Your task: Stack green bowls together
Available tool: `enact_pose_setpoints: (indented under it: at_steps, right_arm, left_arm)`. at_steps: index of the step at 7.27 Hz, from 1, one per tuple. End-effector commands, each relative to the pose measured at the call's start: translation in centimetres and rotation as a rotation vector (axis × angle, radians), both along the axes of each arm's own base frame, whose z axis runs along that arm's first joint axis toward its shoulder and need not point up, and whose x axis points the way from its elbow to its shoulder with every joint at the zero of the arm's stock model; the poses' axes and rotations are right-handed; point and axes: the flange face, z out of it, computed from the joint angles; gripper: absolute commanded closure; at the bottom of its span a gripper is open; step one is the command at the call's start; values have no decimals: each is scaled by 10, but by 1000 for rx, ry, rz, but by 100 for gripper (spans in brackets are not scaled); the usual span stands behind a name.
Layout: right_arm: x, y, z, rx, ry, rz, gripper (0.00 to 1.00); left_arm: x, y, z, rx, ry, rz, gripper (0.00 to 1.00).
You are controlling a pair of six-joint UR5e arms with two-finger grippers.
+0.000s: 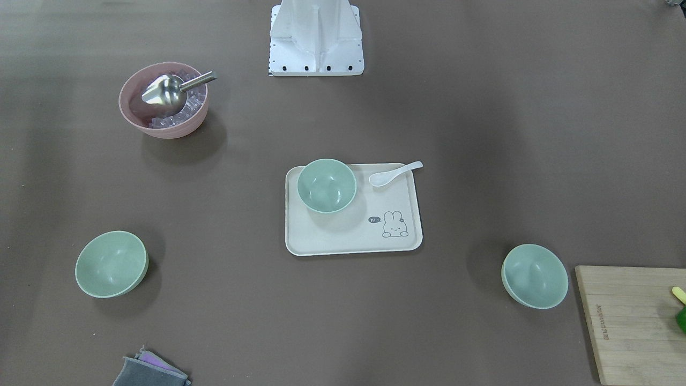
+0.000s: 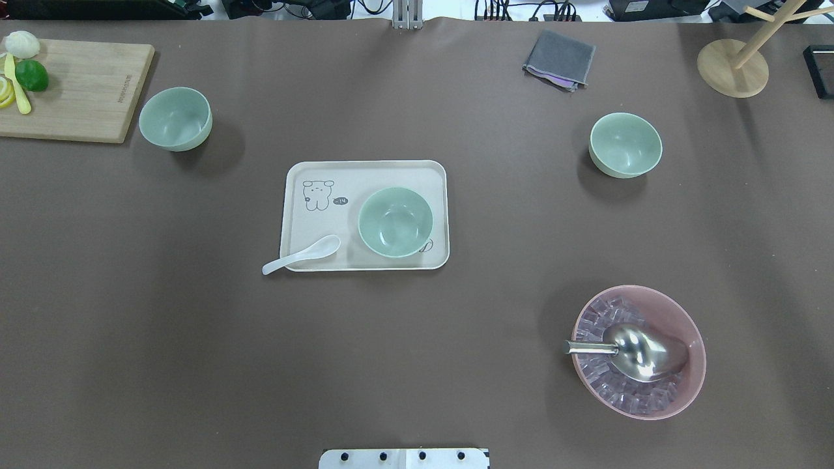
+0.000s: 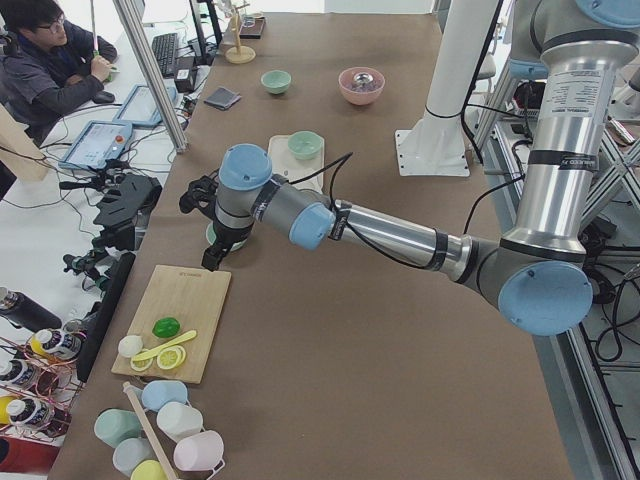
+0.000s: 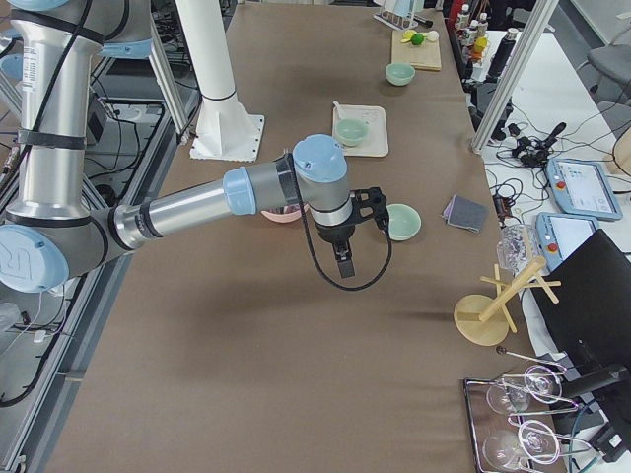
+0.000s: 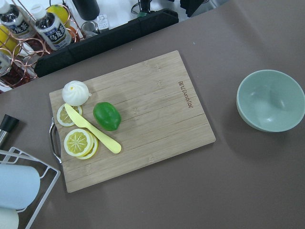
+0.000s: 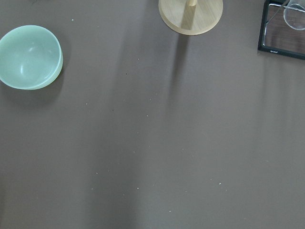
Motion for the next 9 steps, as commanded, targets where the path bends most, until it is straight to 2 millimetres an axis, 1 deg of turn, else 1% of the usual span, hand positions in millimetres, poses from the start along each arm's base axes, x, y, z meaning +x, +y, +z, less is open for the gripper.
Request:
enact_pose_setpoints:
  at_steps: [1,2,3,4,5,6,7,8,9]
  right_arm:
    - [-36,-26,-15,-85,-39,43,0]
    - [-60,-38,-28,-114,-50,49,0]
    - [-77,-45,-26,-119,-43,19,0]
    - [-85,-58,-26,-131,-43,19,2]
    - [-101,-66,-32,-153,-27,40,3]
    - [-124,-77,-43,-178,-10,66,4]
    - [-146,-87,-51,-200,9,94,5]
    - [-166,-101,-60,-196,21,94,6]
    - [-174,-109,-59,-187,28,87,6]
  left_arm:
    - [92,-20,-8,-105,46,43,2]
    - [98,-33,-1,-234,97,-44,2]
    - [128,-39,1,-283,105,-36,2]
    - [157,-55,-2,-309,97,-42,2]
    - [195,-71,0,-324,71,-67,2]
    - [244,-79,7,-326,57,-50,2]
    - [263,-86,16,-327,55,-64,2]
    - [267,-92,26,-325,26,-88,2]
    - [268,-96,31,-323,5,-106,6]
